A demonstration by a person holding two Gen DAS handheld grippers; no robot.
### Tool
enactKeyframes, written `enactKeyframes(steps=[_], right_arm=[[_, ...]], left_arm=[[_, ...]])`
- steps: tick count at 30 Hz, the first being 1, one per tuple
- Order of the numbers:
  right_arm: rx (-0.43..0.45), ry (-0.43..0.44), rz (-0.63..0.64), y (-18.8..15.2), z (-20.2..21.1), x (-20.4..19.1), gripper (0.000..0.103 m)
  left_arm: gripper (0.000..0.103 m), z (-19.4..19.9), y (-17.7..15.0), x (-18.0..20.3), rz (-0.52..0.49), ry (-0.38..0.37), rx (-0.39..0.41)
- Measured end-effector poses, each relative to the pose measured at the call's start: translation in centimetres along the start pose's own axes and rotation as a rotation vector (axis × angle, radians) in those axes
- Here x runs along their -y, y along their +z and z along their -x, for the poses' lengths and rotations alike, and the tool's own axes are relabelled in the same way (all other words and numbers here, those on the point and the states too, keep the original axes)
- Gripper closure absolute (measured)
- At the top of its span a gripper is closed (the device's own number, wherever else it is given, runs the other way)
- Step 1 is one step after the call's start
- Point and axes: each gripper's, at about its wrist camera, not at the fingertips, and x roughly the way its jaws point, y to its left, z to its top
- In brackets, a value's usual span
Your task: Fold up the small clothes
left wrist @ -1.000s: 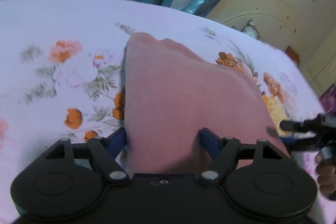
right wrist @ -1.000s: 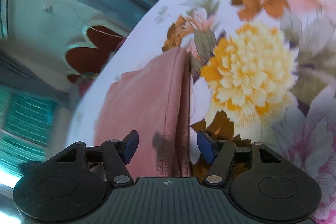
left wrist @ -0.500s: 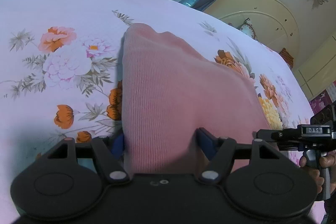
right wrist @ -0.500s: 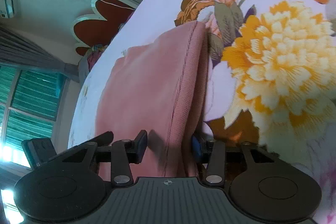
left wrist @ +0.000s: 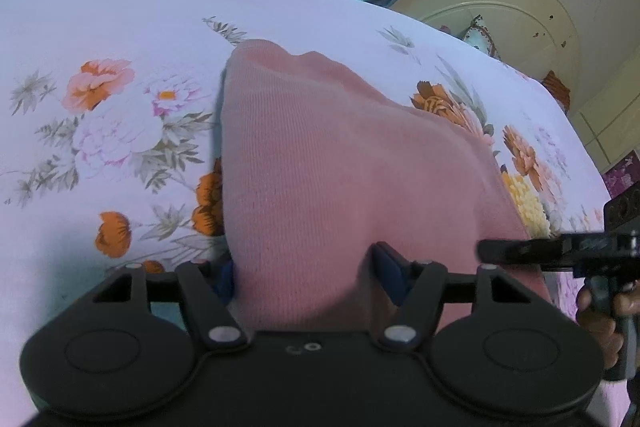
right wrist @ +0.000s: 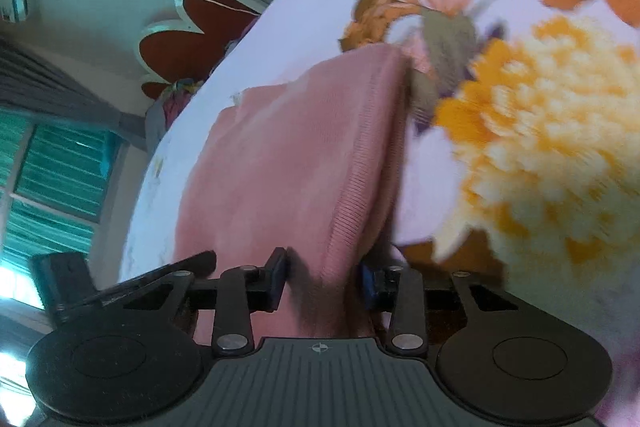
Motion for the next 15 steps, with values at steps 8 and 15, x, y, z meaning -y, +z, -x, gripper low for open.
enactKeyframes(steps=[8, 15], right_arm=[[0.051, -0.132, 0.134, -0.9, -1.1, -2.9, 0.084], [0.106, -0.219, 0.272, -2.0, -0.4, -6.3, 0.085]], left_arm=[[0.068, 0.7, 0.0, 2.8, -0.121, 0.087, 0.047], [0.072, 2.4, -0.1, 3.8, -0.203, 0.087, 0.082]])
